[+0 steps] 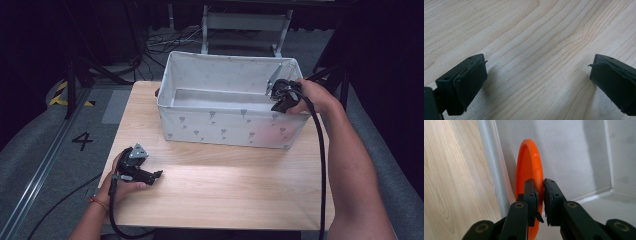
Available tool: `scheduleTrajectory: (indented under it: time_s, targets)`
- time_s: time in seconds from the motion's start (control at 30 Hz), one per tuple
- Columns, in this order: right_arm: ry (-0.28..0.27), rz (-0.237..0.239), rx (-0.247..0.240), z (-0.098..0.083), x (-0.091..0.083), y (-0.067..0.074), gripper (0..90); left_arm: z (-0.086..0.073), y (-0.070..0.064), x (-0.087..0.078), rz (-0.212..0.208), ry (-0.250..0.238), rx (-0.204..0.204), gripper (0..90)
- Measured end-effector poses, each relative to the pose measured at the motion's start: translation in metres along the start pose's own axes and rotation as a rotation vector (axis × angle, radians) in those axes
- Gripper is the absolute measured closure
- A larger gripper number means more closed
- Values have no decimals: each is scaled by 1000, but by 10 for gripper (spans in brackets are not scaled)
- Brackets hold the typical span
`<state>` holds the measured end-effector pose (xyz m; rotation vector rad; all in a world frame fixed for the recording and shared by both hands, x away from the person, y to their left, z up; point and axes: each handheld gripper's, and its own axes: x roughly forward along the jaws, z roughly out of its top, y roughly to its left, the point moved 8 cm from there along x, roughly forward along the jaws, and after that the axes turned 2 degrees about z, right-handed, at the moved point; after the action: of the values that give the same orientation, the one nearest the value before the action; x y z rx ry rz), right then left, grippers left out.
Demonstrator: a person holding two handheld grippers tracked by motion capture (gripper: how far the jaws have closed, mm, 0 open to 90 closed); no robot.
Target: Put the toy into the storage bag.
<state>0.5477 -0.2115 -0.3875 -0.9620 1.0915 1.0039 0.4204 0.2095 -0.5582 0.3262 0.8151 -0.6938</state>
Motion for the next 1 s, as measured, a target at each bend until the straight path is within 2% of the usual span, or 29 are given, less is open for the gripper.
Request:
scheduleTrajectory:
  time_s: [0.3,0.4,0.67,0.83,0.9,1.0]
  targets:
    - [64,-5,10,-5,3,-2,814,0,0,0,0,0,0,14]
    - [62,-5,15,-5,4,-2,804,0,0,0,0,0,0,14]
    - [7,-25,42,-8,-5,-5,736,0,0,0,0,0,0,14]
    - [-87,-48,86,-7,-12,-7,664,0,0,0,-2,0,-1,14]
    - [-119,-55,88,-7,-15,-7,651,0,0,0,0,0,0,14]
    - [-148,-73,108,-8,-18,-8,613,0,0,0,0,0,-1,14]
